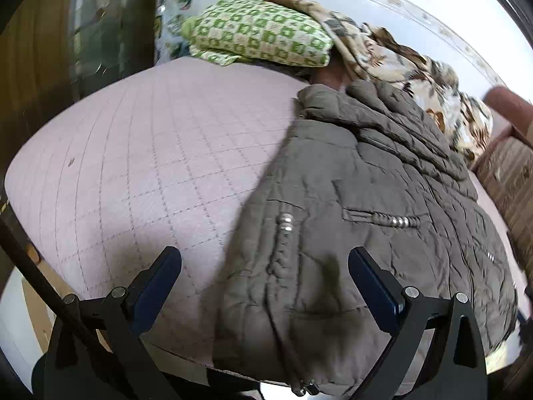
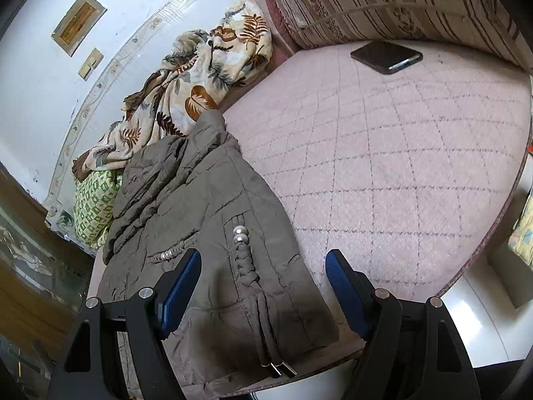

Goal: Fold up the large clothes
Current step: 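Grasp the jacket side edge by the beaded pocket with both grippers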

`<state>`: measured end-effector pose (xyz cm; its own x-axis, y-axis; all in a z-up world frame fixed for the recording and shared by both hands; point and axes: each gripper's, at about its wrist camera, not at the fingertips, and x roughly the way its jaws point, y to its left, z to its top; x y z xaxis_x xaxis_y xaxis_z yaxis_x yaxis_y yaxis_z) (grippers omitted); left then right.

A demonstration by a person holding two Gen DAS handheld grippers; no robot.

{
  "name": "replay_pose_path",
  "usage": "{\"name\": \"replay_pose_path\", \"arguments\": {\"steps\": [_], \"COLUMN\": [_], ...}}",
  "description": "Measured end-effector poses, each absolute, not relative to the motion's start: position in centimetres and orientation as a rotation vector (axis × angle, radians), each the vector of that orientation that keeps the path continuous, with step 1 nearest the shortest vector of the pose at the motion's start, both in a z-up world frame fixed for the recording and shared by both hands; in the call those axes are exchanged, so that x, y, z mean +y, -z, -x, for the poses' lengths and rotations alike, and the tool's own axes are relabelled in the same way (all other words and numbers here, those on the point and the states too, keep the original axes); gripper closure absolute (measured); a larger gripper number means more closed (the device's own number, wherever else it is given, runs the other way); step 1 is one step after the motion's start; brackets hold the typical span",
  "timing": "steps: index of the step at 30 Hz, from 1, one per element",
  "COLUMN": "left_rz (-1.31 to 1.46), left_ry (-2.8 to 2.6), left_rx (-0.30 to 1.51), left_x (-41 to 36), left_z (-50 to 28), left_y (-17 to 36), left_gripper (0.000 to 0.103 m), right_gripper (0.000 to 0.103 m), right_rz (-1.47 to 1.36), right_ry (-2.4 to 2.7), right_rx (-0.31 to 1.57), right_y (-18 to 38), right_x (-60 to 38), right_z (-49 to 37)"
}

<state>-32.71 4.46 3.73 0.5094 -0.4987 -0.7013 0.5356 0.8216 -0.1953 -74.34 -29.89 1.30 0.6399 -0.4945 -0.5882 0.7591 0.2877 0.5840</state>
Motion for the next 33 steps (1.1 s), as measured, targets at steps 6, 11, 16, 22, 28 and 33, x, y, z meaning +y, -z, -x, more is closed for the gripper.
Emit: {"name": "replay_pose_path", "arguments": {"steps": [6,11,16,22,28,33], "left_rz": [0.073,0.084,0.026,-0.045,-0.05,-0.059], "left_ry": [0.608,0.605,0.628,0.7,0.774,0.754], "left_rx": [0.973,0.984,0.98,0.973,0.951,0.917], "left_x": [5.6,5.7,4.6,2.9,2.1,2.1], "left_z": [30.6,30.8,31.9,34.5,36.0,36.0], "left_y": [-1.7,-1.3,-1.1,-0.8,-1.1,-1.2], "left_gripper": [0.003,0.003,0.003,0.003,0.003,0.025], "right_gripper": [0.022,0.021,0.021,0.021,0.034,0.057], "right_rz": [-1.025,-1.037,-1.018,-1.066,-1.081,-1.089], "right_ry": [0.823,0.802,0.754,0.625,0.54,0.561], "right_rx": [0.332,0.335,0.374,0.367,0.341,0.348], "right_y": [0.1,0.7,0.9,1.7,2.0,2.4], "right_x": [-30.4,-30.2,-29.6,-28.4,-26.4,-26.9], "right_z": [74.0,73.8,72.3,71.4,69.8,69.7]}}
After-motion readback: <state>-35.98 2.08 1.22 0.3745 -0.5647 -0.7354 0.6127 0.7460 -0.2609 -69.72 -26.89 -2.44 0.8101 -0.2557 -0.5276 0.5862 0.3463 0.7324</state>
